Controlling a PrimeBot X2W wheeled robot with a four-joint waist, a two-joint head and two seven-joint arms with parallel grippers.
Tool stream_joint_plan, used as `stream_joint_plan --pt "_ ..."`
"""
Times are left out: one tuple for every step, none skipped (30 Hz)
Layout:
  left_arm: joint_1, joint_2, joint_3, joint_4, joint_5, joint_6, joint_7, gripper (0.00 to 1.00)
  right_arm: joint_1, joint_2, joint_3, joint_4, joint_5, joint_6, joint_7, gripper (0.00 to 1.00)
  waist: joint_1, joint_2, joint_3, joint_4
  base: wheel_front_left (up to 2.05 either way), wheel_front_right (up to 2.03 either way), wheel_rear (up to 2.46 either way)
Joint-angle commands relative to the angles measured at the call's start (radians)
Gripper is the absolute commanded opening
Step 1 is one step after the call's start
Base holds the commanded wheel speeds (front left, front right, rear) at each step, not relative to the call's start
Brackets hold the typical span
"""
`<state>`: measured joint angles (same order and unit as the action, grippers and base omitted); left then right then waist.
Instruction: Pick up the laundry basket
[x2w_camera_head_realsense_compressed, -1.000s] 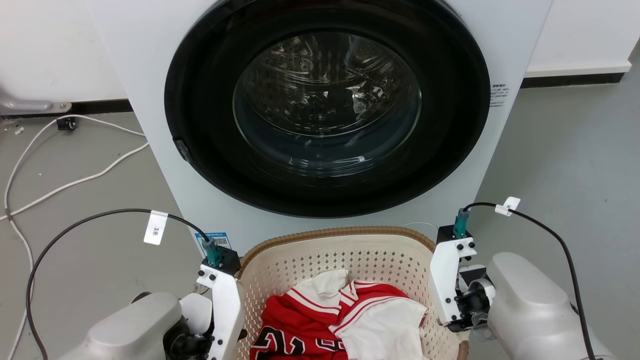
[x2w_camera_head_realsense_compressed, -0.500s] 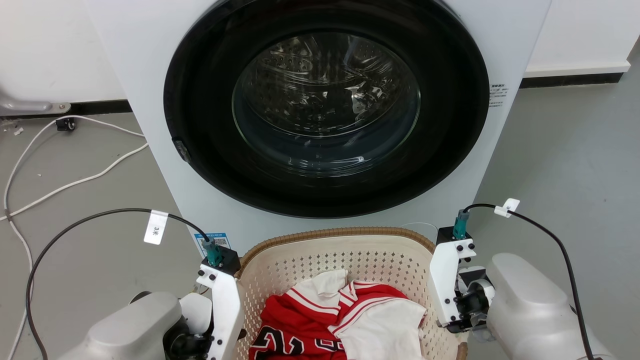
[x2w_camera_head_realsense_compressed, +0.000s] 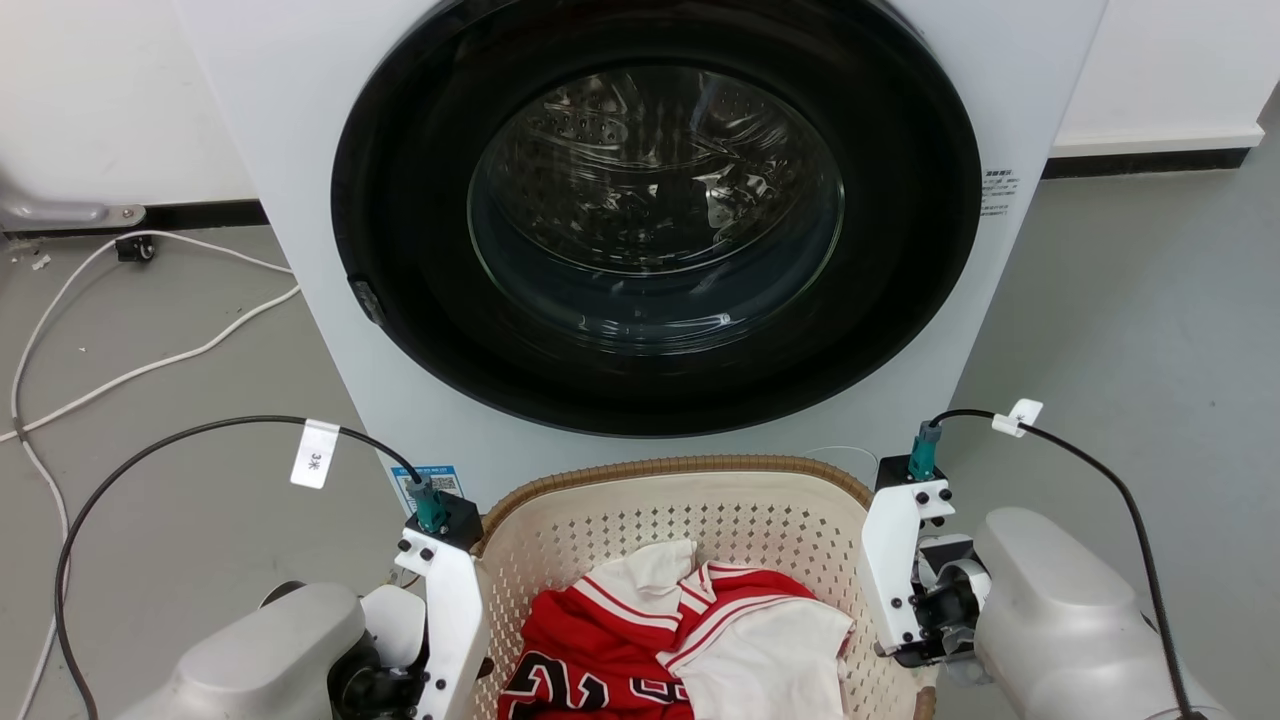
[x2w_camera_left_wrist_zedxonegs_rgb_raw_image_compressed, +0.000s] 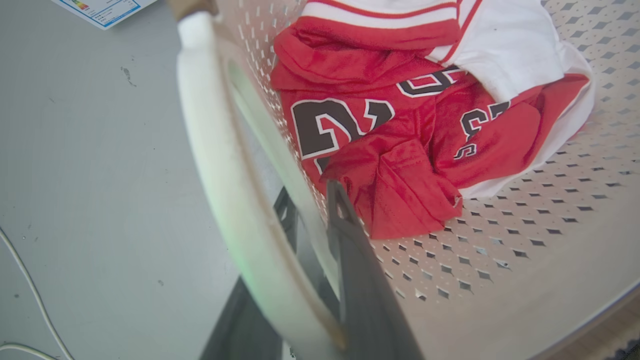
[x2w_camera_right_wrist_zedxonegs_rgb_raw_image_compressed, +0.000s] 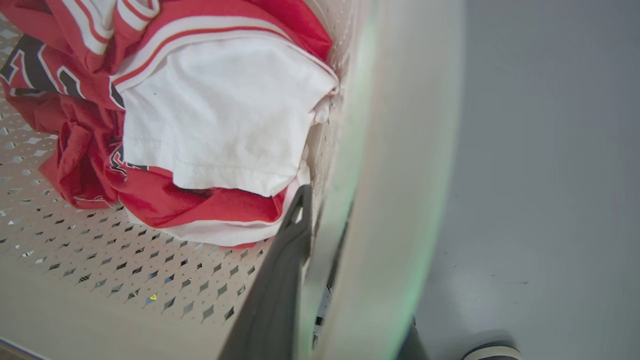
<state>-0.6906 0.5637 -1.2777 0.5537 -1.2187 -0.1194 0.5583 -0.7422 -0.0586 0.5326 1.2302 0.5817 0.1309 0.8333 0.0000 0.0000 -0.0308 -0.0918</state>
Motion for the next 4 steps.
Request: stream_joint_plan --pt "-0.009 0.013 -0.005 -0.001 0.011 -0.019 0.006 0.00 -0.022 -0.021 0.003 0.005 -0.005 0.000 -0.004 0.00 0.0000 0.0000 0.000 0.000 0.00 0.00 0.00" --pt "-0.009 0.013 -0.005 -0.001 0.011 -0.019 0.006 0.00 -0.023 -0.021 0.004 0.006 -0.004 0.000 -0.004 0.00 0.0000 0.0000 0.000 0.001 0.00 0.00 0.00" --pt "-0.009 0.013 -0.005 -0.001 0.012 -0.019 0.007 0.00 -0.023 -0.020 0.004 0.007 -0.004 0.000 -0.004 0.00 0.0000 0.0000 0.000 0.001 0.00 0.00 0.00" --pt "-0.009 0.013 -0.005 -0.002 0.012 -0.019 0.008 0.00 -0.024 -0.020 0.005 0.008 -0.003 0.000 -0.004 0.00 0.0000 0.0000 0.000 0.001 0.00 0.00 0.00"
